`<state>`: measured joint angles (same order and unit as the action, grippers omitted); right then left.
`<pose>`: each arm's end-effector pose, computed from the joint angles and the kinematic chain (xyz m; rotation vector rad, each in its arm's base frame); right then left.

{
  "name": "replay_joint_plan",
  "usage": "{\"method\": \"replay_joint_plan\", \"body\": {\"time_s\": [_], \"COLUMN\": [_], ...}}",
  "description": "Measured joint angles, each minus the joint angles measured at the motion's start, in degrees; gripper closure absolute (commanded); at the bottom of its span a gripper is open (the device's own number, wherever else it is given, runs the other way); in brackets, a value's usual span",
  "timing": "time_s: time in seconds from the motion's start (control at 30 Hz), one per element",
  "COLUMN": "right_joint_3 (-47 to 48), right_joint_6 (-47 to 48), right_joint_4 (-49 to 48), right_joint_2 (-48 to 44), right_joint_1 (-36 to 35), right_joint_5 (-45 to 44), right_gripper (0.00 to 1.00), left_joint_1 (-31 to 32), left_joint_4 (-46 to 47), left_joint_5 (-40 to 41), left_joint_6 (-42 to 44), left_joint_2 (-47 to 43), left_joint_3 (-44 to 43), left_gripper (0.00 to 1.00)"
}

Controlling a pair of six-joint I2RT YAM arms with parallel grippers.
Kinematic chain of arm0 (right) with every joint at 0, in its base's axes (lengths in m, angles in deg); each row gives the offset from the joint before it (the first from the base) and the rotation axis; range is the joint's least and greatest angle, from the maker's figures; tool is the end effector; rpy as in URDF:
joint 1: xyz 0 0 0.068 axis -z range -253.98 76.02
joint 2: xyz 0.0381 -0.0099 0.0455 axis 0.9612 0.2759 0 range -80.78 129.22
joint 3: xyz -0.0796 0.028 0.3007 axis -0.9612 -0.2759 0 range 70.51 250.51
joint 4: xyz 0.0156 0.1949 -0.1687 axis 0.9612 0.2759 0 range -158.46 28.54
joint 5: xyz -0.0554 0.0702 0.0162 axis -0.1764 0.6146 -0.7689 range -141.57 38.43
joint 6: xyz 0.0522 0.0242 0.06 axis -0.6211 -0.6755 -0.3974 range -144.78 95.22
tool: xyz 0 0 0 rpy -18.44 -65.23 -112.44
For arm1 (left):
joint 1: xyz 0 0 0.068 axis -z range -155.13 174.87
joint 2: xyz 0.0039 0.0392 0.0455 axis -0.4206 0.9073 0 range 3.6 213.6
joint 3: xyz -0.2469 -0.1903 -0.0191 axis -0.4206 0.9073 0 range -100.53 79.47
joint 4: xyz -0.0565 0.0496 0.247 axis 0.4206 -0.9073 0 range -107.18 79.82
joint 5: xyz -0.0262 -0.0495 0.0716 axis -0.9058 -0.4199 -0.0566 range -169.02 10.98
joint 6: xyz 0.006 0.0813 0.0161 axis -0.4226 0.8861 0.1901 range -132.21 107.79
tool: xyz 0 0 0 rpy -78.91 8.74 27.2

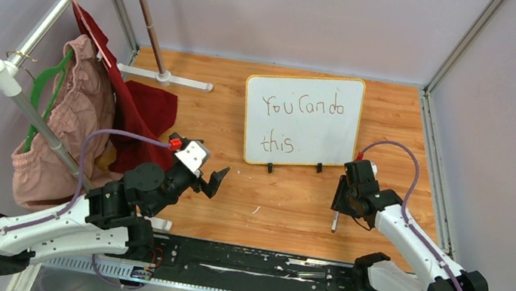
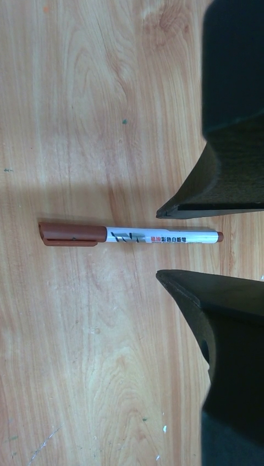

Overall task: Write a sentence on the whiteboard
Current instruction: Place the whiteboard marker at the center of the board, then reset both arms

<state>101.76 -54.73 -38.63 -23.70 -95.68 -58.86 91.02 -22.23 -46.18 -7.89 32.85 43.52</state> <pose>0.1710 0.0581 0.1974 0.2328 2.5314 0.1965 0.0851 -0.0952 0.3375 0.5737 1.5585 -0.3448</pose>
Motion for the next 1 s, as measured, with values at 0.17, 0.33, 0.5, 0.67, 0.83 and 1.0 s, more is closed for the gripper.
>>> {"method": "replay_joint_plan", "body": {"time_s": [0.17,0.33,0.5,0.67,0.83,1.0], "right_joint_3": [0.0,0.76,5.84,11.61,16.92,21.49], "right_joint_6": [0.0,0.61,1.22,1.9,3.43,5.35], "right_joint_4": [0.0,1.29,2.38,2.71,2.27,0.55], "right_joint_2": [0.13,-1.92,-6.62,-8.46,-7.72,-3.74], "right_joint_1": [0.0,-0.26,-2.45,-8.81,-24.22,-33.7], "right_joint_5": [0.31,1.03,-0.17,-4.48,-14.01,-23.78], "right_gripper": [0.62,0.63,0.65,0.66,0.66,0.61], "left_joint_1": [0.0,0.0,0.0,0.0,0.0,0.0], "left_joint_4": [0.0,0.0,0.02,0.0,0.0,-1.16], "left_joint_5": [-0.07,-0.07,-0.07,-0.09,-0.15,-1.14], "left_joint_6": [0.0,0.0,0.0,-0.07,-0.48,-3.78], "left_joint_2": [0.0,0.02,0.46,1.01,1.97,5.51], "left_joint_3": [0.0,0.0,0.0,0.0,0.0,-0.61], "left_gripper": [0.0,0.0,0.0,0.0,0.0,0.0]}}
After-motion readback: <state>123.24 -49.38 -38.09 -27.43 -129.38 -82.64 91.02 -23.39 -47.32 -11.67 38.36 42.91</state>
